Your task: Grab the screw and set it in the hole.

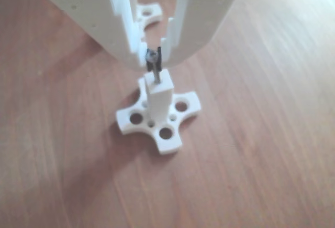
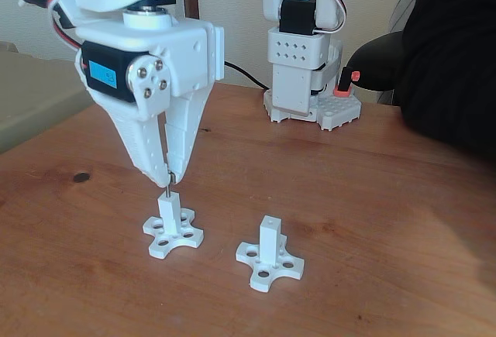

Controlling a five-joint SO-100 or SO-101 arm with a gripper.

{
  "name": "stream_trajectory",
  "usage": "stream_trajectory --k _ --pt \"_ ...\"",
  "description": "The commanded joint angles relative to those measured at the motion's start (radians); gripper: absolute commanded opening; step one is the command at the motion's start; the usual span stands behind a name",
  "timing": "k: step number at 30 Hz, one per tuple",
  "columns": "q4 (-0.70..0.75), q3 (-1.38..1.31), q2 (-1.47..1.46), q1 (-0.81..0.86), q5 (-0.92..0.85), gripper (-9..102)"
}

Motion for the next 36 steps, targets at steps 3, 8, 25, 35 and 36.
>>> stream_trajectory --k 3,8,25,35,36 --pt "-0.009 -0.161 0.018 0.003 -0.014 -4" --pt "0.003 -0.189 0.014 -0.005 -0.014 -4" --pt "0.103 -0.245 0.06 -0.095 -0.003 -4" --pt "0.118 -0.198 0.129 -0.187 0.026 -4" --pt "0.118 -0.192 0.133 -0.196 0.029 -4"
